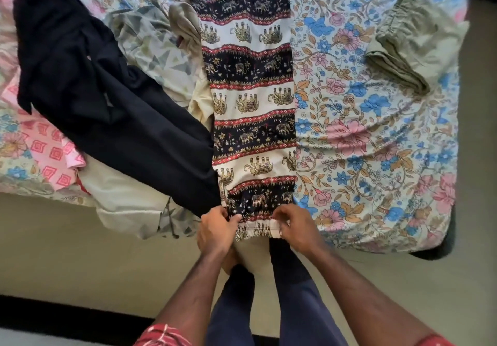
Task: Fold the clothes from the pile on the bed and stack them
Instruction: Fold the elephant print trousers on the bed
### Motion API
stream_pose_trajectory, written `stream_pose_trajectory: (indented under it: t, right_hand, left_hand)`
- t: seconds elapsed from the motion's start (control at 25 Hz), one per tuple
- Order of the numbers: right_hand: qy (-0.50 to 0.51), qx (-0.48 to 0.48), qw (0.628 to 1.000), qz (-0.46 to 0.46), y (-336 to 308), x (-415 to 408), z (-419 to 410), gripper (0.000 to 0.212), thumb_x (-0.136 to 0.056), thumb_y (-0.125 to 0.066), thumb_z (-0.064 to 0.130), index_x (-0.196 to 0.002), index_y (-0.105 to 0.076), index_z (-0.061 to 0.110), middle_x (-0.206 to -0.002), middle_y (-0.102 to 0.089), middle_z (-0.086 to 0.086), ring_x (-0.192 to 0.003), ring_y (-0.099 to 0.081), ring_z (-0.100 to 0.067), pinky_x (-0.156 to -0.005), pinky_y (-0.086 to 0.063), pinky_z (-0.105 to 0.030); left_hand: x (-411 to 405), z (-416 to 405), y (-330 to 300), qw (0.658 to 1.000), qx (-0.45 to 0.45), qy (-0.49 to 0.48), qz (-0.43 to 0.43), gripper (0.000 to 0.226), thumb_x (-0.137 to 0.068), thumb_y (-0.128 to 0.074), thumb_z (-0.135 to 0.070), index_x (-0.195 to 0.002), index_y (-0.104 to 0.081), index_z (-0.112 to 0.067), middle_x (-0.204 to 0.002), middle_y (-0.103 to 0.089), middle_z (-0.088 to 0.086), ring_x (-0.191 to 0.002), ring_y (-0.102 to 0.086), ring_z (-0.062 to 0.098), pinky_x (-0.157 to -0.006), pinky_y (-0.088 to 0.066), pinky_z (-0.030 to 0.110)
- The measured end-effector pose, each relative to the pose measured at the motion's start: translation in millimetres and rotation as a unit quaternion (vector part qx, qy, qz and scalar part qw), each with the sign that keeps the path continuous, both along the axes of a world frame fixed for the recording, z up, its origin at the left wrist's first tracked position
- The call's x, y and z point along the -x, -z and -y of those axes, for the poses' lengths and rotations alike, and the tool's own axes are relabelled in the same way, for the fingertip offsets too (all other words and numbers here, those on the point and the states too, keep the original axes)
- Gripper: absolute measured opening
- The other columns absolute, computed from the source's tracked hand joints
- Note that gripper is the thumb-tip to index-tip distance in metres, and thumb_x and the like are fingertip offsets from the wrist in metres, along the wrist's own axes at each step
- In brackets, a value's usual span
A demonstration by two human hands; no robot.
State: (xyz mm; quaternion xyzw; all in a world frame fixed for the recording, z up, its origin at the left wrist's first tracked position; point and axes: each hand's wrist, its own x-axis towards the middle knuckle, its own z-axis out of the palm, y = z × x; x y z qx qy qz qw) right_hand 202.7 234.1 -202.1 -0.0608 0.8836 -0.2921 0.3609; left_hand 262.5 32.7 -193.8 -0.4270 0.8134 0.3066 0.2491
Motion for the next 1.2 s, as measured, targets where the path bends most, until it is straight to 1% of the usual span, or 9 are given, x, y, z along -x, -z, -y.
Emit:
stream_pose_trajectory:
  t: [0.24, 0.4, 0.52, 0.6, 0.68, 0.76, 0.88, 1.04, 1.2]
  right_hand:
    - [-0.259, -0.152, 0.948, -0.104, 6, -2, -17, 0.061, -0.088, -0.066, -0.001, -0.137, -0.054, 0.033, -0.151, -0.042, 0.005, -0.130, -0.048, -0.016, -0.115, -0.038, -0.048]
    - [-0.354, -0.174, 0.906, -0.151, 28, 6, -25, 0.072, -0.084, -0.072, 0.004, -0.145, -0.044, 0.029, -0.157, -0.038, -0.003, -0.144, -0.038, -0.024, -0.120, -0.027, -0.057]
    - [-0.428, -0.140, 0.860, -0.238, 48, 5, -34, 0.094, -0.077, -0.073, -0.001, -0.155, -0.033, 0.031, -0.171, -0.017, -0.005, -0.156, -0.021, -0.028, -0.121, -0.017, -0.059]
    - [-0.499, -0.105, 0.822, -0.253, 60, 11, -37, 0.103, -0.083, -0.067, 0.001, -0.162, -0.012, 0.036, -0.173, 0.004, -0.003, -0.160, -0.002, -0.026, -0.125, -0.007, -0.059]
    - [-0.535, -0.092, 0.803, -0.245, 64, 17, -34, 0.100, -0.094, -0.061, 0.010, -0.162, 0.006, 0.041, -0.172, 0.015, -0.001, -0.158, 0.010, -0.024, -0.125, 0.008, -0.058]
    - [-0.537, -0.101, 0.805, -0.230, 62, 21, -29, 0.091, -0.101, -0.051, 0.015, -0.159, 0.013, 0.045, -0.170, 0.018, 0.002, -0.157, 0.015, -0.022, -0.120, 0.021, -0.055]
    - [-0.511, -0.096, 0.832, -0.195, 56, 19, -25, 0.080, -0.104, -0.038, 0.014, -0.159, 0.011, 0.045, -0.168, 0.016, 0.007, -0.158, 0.014, -0.019, -0.118, 0.024, -0.052]
    - [-0.512, -0.053, 0.847, -0.134, 38, 19, -28, 0.083, -0.102, -0.045, 0.013, -0.161, 0.004, 0.042, -0.167, 0.003, 0.012, -0.158, 0.010, -0.013, -0.118, 0.026, -0.050]
    - [-0.478, 0.007, 0.875, -0.082, 21, 22, -43, 0.090, -0.095, -0.054, 0.010, -0.162, -0.005, 0.043, -0.167, -0.013, 0.014, -0.157, 0.001, -0.006, -0.123, 0.022, -0.050]
  left_hand:
    - [-16, -33, 37, 0.988, -0.059, -0.135, 0.052, 0.050, -0.091, -0.075, -0.043, -0.131, -0.063, -0.015, -0.125, -0.067, 0.008, -0.112, -0.063, 0.030, -0.083, -0.046, 0.033]
    - [-41, -34, 52, 0.979, -0.056, -0.192, -0.022, 0.027, -0.093, -0.072, -0.038, -0.094, -0.063, -0.013, -0.084, -0.065, 0.003, -0.084, -0.064, 0.028, -0.072, -0.051, 0.038]
    - [-62, -36, 50, 0.987, 0.098, 0.023, -0.125, 0.033, -0.087, -0.072, -0.047, -0.089, -0.051, -0.021, -0.088, -0.052, -0.004, -0.082, -0.051, 0.019, -0.070, -0.042, 0.036]
    - [-64, -41, 46, 0.953, 0.138, 0.222, -0.152, 0.041, -0.085, -0.069, -0.055, -0.110, -0.060, -0.024, -0.106, -0.053, -0.003, -0.098, -0.051, 0.017, -0.084, -0.042, 0.035]
    - [-60, -46, 45, 0.937, 0.081, 0.326, -0.094, 0.063, -0.088, -0.066, -0.059, -0.140, -0.052, -0.027, -0.138, -0.049, 0.000, -0.128, -0.045, 0.018, -0.105, -0.036, 0.038]
    - [-54, -47, 47, 0.930, 0.069, 0.357, -0.049, 0.078, -0.090, -0.064, -0.061, -0.154, -0.034, -0.029, -0.158, -0.033, -0.001, -0.146, -0.030, 0.017, -0.117, -0.025, 0.042]
    - [-50, -50, 53, 0.930, 0.105, 0.351, -0.025, 0.084, -0.089, -0.065, -0.061, -0.157, -0.028, -0.027, -0.160, -0.029, -0.003, -0.148, -0.027, 0.017, -0.119, -0.025, 0.047]
    - [-51, -63, 56, 0.928, 0.165, 0.329, -0.058, 0.087, -0.067, -0.080, -0.067, -0.138, -0.052, -0.025, -0.133, -0.053, -0.002, -0.125, -0.049, 0.019, -0.096, -0.035, 0.052]
    - [-53, -78, 55, 0.912, 0.218, 0.312, -0.153, 0.068, -0.060, -0.088, -0.032, -0.120, -0.058, -0.022, -0.107, -0.062, -0.004, -0.101, -0.060, 0.020, -0.089, -0.034, 0.056]
